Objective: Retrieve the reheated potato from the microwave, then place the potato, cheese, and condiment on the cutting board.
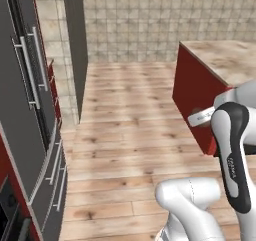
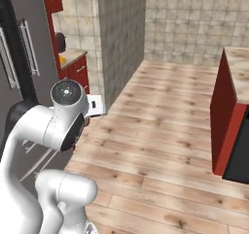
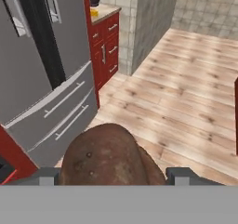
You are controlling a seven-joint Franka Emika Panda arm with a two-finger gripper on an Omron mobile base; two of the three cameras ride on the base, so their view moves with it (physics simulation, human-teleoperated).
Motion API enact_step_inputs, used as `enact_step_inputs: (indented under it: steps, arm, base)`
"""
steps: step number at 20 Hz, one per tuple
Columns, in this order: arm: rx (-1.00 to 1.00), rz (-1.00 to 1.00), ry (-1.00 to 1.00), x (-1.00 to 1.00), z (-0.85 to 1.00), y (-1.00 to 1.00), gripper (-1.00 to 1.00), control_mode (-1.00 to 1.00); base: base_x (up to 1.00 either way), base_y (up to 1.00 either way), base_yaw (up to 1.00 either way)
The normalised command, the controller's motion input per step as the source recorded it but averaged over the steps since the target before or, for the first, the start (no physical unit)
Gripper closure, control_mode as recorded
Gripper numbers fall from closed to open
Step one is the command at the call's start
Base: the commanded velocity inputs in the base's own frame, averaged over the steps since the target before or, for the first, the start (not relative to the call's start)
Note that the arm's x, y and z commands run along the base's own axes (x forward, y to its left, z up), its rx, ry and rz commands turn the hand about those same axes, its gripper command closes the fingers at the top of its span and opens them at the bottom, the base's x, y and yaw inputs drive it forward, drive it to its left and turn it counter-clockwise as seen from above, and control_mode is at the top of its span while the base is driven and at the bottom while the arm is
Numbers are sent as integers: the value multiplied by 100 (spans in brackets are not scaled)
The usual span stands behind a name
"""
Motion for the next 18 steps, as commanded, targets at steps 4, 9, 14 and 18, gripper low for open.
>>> enact_step_inputs:
  steps: [4, 9, 14, 18]
  arm:
    - [0, 0, 0, 0, 0, 0, 100, 100]
    - [0, 0, 0, 0, 0, 0, 100, 100]
    - [0, 0, 0, 0, 0, 0, 100, 100]
    - [0, 0, 0, 0, 0, 0, 100, 100]
  base:
    - [78, 0, -11]
    - [80, 0, -8]
    - [80, 0, -8]
    - [82, 0, -5]
